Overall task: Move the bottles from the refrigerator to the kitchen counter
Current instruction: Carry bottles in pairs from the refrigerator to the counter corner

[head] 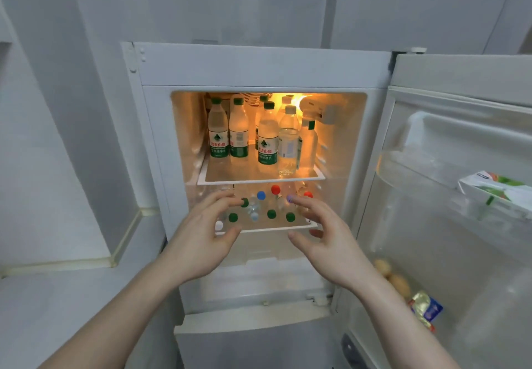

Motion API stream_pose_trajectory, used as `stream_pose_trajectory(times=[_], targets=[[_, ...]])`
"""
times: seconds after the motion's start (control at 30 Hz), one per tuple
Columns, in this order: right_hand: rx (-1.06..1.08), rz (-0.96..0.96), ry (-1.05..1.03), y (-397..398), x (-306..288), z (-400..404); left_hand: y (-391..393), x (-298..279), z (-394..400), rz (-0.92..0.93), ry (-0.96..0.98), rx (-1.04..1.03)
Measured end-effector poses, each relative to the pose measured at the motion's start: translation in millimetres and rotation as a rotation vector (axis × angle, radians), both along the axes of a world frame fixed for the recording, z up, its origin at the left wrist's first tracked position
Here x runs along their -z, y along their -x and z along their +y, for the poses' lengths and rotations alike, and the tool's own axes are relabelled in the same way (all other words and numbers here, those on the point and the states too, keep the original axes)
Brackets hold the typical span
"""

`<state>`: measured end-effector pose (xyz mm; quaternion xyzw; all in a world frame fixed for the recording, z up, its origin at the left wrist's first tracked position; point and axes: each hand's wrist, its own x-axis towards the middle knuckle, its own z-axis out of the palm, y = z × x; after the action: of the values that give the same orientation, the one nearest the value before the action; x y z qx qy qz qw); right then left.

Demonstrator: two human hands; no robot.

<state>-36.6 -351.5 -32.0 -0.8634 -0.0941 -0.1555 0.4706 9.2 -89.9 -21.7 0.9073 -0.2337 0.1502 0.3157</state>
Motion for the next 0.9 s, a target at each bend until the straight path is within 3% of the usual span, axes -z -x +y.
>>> stream_pose_trajectory(times=[0.53, 0.9], targets=[[0.293, -0.079, -0.070, -159.0, -14.9, 4.6, -195.5, -20.3, -57.7, 0.178, 0.217, 0.085], [0.346, -0.186, -0.058, -261.9, -55.1, -4.2, -291.2, -52.6, -97.4, 0.128, 0.341, -0.006]])
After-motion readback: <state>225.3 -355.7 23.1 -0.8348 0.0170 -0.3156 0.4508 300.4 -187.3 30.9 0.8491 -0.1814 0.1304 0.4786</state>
